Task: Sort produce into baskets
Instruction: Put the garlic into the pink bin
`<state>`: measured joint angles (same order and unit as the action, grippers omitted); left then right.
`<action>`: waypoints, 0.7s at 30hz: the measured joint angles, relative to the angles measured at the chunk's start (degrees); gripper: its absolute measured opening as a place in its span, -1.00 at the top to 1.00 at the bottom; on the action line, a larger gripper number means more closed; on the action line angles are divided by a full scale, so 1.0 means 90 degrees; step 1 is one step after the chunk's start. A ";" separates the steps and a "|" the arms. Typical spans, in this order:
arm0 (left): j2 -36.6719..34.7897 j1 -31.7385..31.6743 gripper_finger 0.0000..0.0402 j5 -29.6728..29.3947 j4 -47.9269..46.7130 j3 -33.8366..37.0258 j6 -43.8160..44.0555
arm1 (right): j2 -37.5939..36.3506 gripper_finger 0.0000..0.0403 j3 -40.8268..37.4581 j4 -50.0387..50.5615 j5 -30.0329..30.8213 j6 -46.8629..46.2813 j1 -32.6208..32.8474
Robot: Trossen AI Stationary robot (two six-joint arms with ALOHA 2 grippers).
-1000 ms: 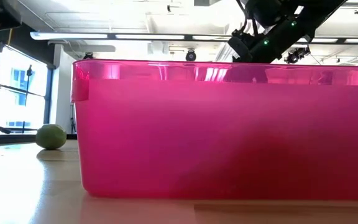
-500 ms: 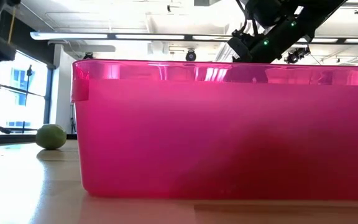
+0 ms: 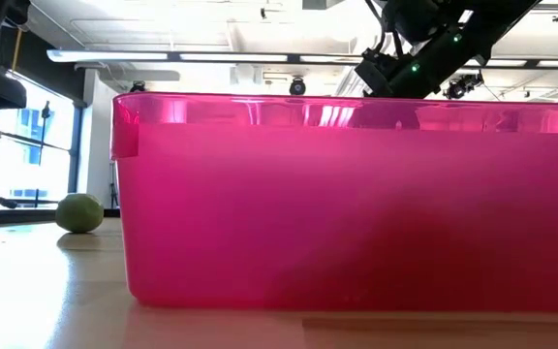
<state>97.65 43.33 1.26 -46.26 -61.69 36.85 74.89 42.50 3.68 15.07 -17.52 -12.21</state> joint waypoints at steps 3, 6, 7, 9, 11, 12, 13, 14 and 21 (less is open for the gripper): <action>0.0000 -0.0022 0.99 0.0024 -0.0008 -0.0002 -0.0142 | 0.0000 1.00 0.0000 0.0000 0.0000 0.0072 0.0000; -0.0062 -0.0074 1.00 0.0156 -0.0160 -0.0002 -0.0276 | 0.0000 1.00 0.0000 0.0000 0.0000 0.0097 0.0000; -0.0120 -0.0105 1.00 0.0183 -0.0229 -0.0002 -0.0283 | 0.0000 1.00 0.0000 0.0000 0.0000 0.0097 0.0000; -0.0288 -0.0209 1.00 0.0185 -0.0334 -0.0002 -0.0287 | 0.0000 1.00 0.0000 0.0000 0.0000 0.0097 0.0000; -0.0498 -0.0329 1.00 0.0185 -0.0371 -0.0002 -0.0285 | 0.0000 1.00 0.0000 0.0000 0.0000 0.0097 0.0000; -0.0616 -0.0396 1.00 0.0192 -0.0384 -0.0002 -0.0285 | 0.0000 1.00 0.0000 0.0000 0.0000 0.0097 0.0000; -0.0736 -0.0474 1.00 0.0261 -0.0387 -0.0002 -0.0293 | 0.0000 1.00 0.0000 0.0000 0.0000 0.0097 0.0000; -0.0833 -0.0552 1.00 0.0362 -0.0388 -0.0006 -0.0317 | 0.0000 1.00 0.0000 0.0000 0.0000 0.0097 0.0000; -0.1007 -0.1081 1.00 0.0467 -0.0327 -0.0271 -0.0491 | 0.0000 1.00 0.0000 0.0001 0.0002 -0.0069 0.0000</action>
<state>88.58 33.60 5.46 -49.20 -64.13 32.43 74.89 42.50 3.69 15.09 -18.14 -12.21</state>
